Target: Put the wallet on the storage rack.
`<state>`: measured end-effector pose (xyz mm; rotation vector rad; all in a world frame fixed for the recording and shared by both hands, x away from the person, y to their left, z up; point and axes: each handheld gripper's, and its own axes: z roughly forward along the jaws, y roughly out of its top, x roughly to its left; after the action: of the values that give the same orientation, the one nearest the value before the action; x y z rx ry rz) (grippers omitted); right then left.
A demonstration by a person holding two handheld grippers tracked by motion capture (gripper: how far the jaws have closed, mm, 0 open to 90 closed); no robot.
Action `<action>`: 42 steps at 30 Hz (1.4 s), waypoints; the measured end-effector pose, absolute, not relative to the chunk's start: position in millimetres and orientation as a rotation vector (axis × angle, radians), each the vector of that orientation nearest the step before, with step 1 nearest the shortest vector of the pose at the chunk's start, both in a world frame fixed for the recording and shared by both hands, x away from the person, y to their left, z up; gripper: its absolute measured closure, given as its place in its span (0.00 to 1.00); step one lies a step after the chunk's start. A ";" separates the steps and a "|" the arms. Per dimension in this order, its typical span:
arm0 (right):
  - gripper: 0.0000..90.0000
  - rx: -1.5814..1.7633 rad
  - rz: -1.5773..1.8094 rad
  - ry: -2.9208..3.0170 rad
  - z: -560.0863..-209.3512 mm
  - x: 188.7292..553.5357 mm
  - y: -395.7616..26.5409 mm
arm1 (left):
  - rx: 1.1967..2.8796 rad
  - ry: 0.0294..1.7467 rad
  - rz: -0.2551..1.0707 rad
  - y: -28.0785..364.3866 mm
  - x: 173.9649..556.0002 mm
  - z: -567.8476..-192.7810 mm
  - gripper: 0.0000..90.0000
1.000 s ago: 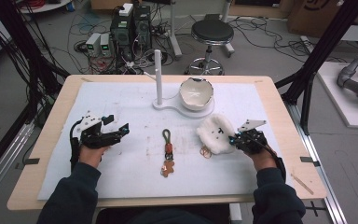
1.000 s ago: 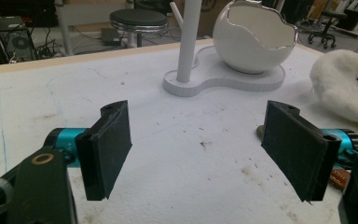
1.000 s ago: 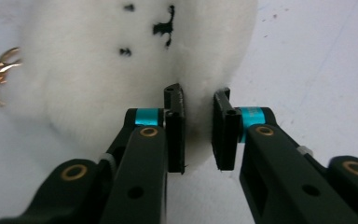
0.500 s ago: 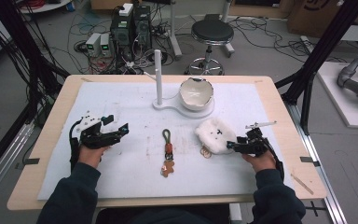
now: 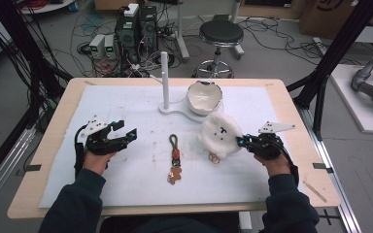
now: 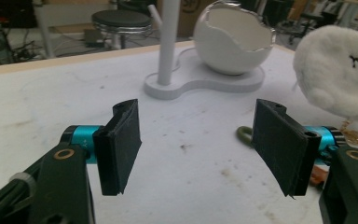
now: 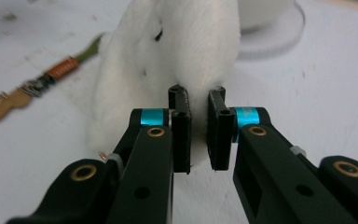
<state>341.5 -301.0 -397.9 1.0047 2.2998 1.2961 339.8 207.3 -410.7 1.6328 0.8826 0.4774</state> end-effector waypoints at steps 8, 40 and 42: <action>0.92 0.828 1.467 2.310 -383.6 334.6 -288.8 | 1.670 0.708 0.326 164.3 341.1 -397.4 0.33; 0.45 0.901 1.742 2.395 -396.6 338.8 -235.8 | 1.529 0.525 0.195 124.7 330.9 -389.3 0.83; 0.44 0.934 1.783 2.442 -402.4 341.0 -229.3 | 1.532 0.516 0.198 123.4 330.1 -389.5 0.83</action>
<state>341.0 -229.3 -402.4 0.9336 2.4417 1.7832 330.1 123.4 -389.5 1.5321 0.5155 0.1983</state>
